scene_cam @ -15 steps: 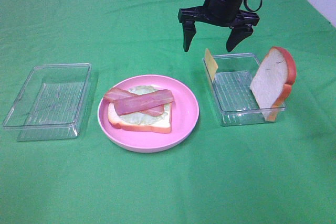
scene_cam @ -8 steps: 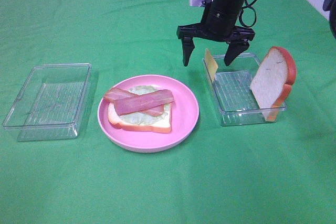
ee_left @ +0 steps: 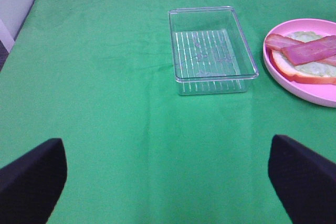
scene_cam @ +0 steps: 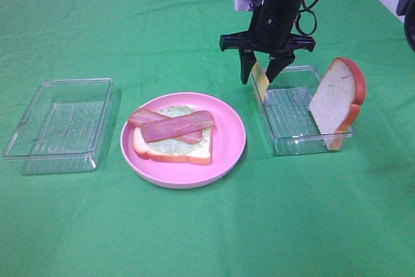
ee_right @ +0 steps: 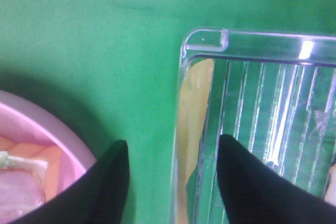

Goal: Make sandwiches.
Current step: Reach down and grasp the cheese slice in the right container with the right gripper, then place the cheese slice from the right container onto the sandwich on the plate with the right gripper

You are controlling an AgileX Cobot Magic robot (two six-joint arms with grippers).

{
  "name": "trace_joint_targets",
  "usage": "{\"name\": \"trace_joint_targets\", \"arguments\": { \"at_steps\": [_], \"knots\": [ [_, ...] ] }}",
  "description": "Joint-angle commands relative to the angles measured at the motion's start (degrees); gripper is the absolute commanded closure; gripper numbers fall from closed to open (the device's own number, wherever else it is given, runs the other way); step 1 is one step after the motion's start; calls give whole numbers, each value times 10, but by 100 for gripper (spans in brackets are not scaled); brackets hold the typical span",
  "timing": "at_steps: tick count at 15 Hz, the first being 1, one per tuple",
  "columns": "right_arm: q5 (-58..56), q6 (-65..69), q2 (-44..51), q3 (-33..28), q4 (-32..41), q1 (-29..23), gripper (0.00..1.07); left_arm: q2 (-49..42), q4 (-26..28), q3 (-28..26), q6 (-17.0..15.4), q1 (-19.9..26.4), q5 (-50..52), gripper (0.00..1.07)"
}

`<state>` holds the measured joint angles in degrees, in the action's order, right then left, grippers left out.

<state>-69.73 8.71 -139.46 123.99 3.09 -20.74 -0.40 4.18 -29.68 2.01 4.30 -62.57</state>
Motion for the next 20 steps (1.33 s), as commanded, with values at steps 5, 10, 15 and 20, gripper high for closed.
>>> {"name": "trace_joint_targets", "arguments": {
  "at_steps": [5, 10, 15, 20],
  "knots": [
    [-66, 3, -1, 2, -6, 1, 62, -9, 3, 2, -4, 0, 9, 9],
    [-66, 3, -1, 2, -11, 1, 87, -9, 3, 2, -4, 0, 9, 9],
    [-66, 3, -1, 2, -13, 1, 107, -9, 3, 2, -4, 0, 9, 9],
    [-66, 5, 25, 2, -13, 1, 107, -9, 3, 2, -4, 0, 9, 9]
  ]
}}
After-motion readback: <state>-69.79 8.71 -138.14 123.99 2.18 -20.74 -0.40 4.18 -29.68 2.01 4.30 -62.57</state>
